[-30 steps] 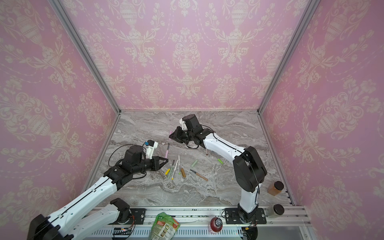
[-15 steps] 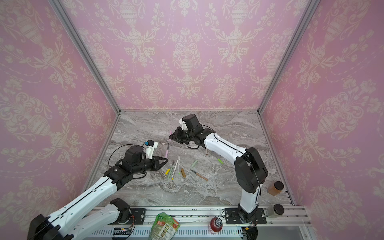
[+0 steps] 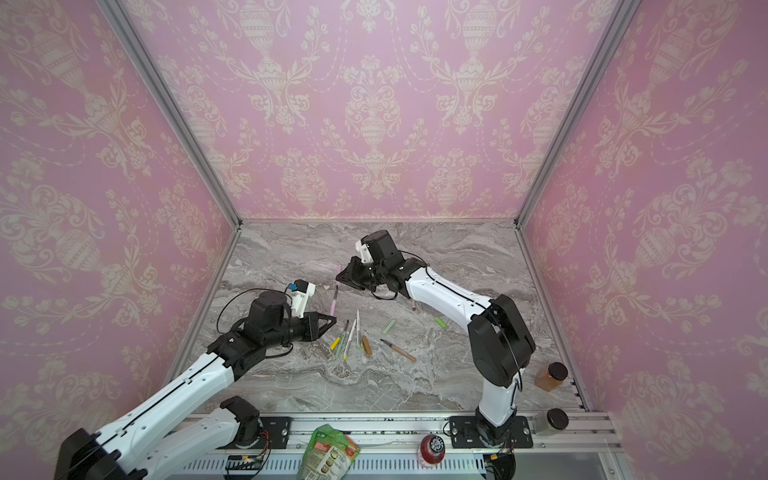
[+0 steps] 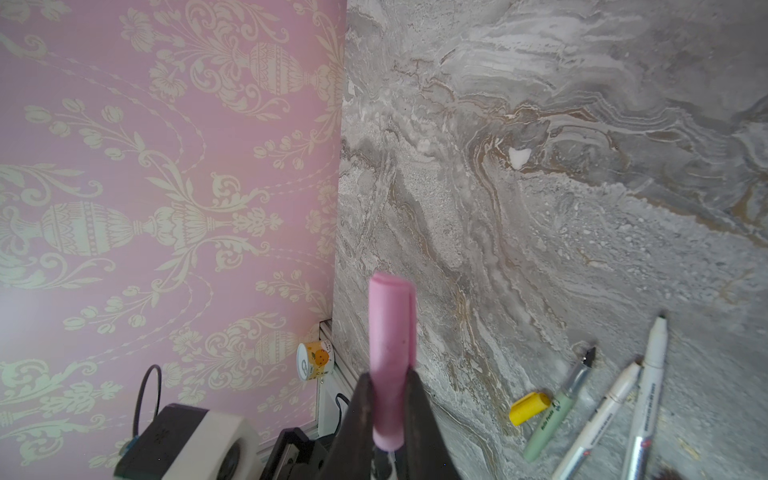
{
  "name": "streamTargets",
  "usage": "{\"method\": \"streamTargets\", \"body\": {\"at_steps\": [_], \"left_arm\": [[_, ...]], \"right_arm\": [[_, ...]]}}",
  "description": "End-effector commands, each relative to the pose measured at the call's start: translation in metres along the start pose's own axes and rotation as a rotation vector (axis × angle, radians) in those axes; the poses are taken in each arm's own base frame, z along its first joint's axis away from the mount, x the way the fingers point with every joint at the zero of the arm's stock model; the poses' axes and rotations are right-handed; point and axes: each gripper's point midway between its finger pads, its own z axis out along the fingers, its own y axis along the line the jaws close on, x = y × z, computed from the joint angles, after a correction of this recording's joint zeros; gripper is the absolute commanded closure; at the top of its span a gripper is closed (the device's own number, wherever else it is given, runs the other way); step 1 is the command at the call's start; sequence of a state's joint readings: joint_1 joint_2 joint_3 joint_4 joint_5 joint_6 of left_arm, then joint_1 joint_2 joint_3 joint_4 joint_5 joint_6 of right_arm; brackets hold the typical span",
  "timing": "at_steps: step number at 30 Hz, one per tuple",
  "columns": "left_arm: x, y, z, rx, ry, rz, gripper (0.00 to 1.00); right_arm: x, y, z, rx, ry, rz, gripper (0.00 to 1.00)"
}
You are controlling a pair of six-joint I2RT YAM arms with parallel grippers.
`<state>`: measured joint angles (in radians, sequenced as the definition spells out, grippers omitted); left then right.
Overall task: Insert the pens into the pen caps
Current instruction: 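Push the pink cap down onto the pen tip with the right gripper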
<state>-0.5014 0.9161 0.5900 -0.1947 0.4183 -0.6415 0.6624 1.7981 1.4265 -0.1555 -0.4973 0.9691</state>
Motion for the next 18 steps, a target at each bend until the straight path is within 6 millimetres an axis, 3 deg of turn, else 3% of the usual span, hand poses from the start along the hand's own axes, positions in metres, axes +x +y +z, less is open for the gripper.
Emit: {"method": "streamTargets", "body": {"at_steps": [1,18], "left_arm": [[-0.003,0.001,-0.001,-0.008,-0.029,0.026,1.0],[-0.012,0.002,-0.004,-0.017,-0.092,0.003,1.0]], "right_arm": [[0.007,0.012,-0.006,-0.022,0.018,-0.035,0.94],[0.019,0.017,-0.008,-0.026,0.022,-0.065,0.95]]}}
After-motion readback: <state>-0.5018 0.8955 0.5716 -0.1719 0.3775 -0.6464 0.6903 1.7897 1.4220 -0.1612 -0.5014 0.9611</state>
